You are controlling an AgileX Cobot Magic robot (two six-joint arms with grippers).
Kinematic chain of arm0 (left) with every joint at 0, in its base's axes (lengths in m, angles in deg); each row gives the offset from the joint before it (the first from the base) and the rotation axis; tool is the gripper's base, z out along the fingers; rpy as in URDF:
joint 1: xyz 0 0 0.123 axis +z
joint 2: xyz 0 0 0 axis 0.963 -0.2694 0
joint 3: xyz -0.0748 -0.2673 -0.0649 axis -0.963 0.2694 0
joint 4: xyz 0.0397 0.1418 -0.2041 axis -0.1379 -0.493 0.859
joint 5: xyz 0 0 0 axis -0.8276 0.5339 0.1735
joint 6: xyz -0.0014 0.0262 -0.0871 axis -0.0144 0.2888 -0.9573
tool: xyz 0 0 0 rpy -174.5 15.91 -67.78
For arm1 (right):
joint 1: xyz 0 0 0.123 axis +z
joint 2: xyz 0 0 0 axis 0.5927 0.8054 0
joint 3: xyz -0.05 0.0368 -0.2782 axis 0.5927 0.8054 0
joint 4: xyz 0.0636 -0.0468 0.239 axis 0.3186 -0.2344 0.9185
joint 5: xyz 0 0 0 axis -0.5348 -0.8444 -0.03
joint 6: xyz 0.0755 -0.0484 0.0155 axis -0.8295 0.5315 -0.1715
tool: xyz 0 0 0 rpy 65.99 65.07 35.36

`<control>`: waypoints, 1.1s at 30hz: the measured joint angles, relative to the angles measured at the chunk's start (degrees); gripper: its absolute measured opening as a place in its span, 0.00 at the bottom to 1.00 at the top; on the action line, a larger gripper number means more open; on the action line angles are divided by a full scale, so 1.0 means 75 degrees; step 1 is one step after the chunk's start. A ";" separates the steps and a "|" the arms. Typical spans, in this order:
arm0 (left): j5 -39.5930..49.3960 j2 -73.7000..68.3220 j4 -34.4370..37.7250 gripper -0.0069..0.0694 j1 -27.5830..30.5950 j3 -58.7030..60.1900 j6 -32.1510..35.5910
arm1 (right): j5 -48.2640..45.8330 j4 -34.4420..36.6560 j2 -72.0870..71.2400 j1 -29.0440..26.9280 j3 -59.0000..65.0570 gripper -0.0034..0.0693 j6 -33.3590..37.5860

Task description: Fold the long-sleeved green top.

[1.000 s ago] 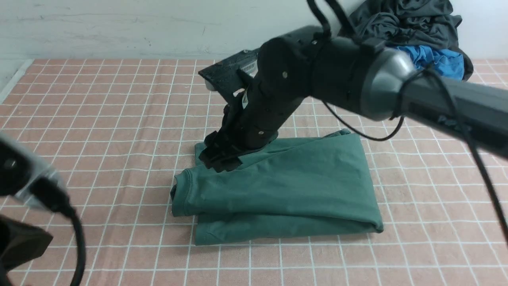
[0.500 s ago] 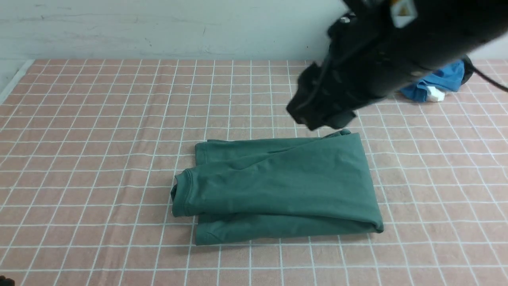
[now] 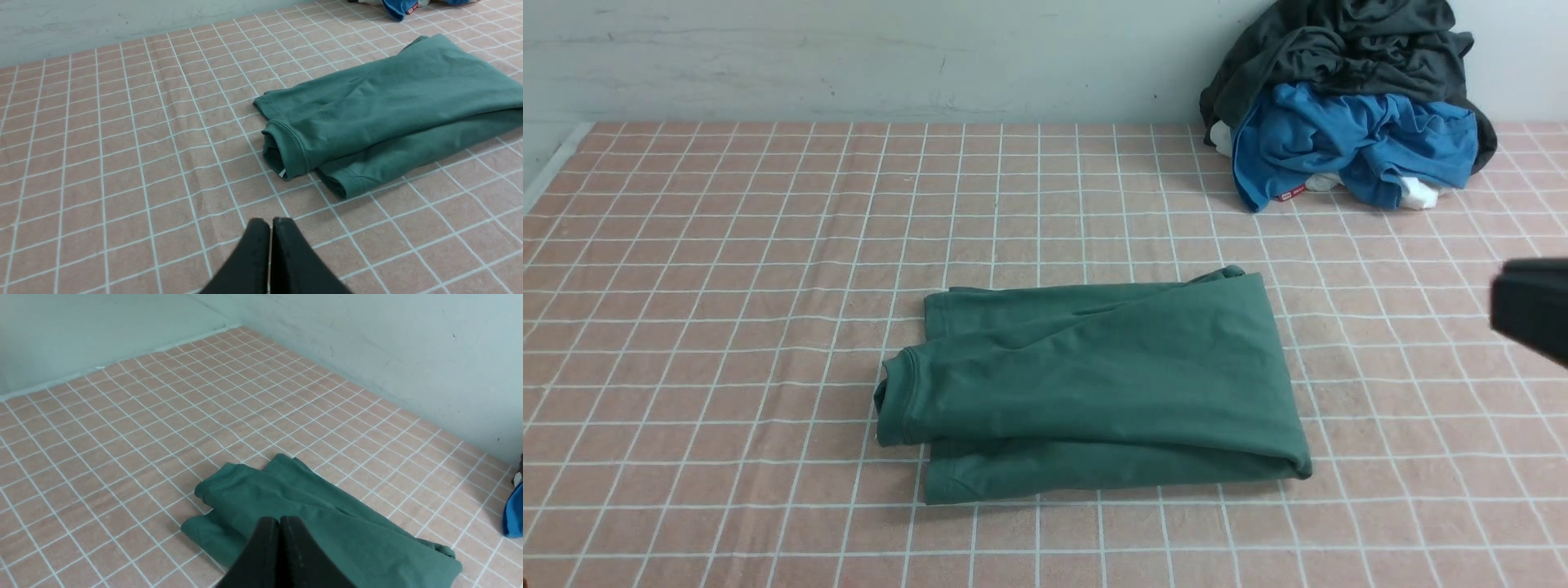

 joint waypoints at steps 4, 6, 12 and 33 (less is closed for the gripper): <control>0.0000 0.0000 0.0000 0.09 0.0000 0.0000 0.0000 | 0.0028 -0.0140 -0.0602 0.0000 0.0309 0.03 0.0000; 0.0000 0.0000 0.0000 0.09 0.0000 0.0000 0.0000 | 0.0008 -0.0156 -0.0721 0.0000 0.0363 0.03 0.0000; 0.0000 0.0000 0.0000 0.09 0.0000 0.0000 0.0000 | -0.0212 -0.0156 -0.0762 0.0000 0.0369 0.03 0.0000; 0.0000 0.0000 0.0000 0.09 0.0000 0.0000 0.0000 | 0.3096 0.0108 -0.2838 -0.2229 0.4009 0.03 -0.0534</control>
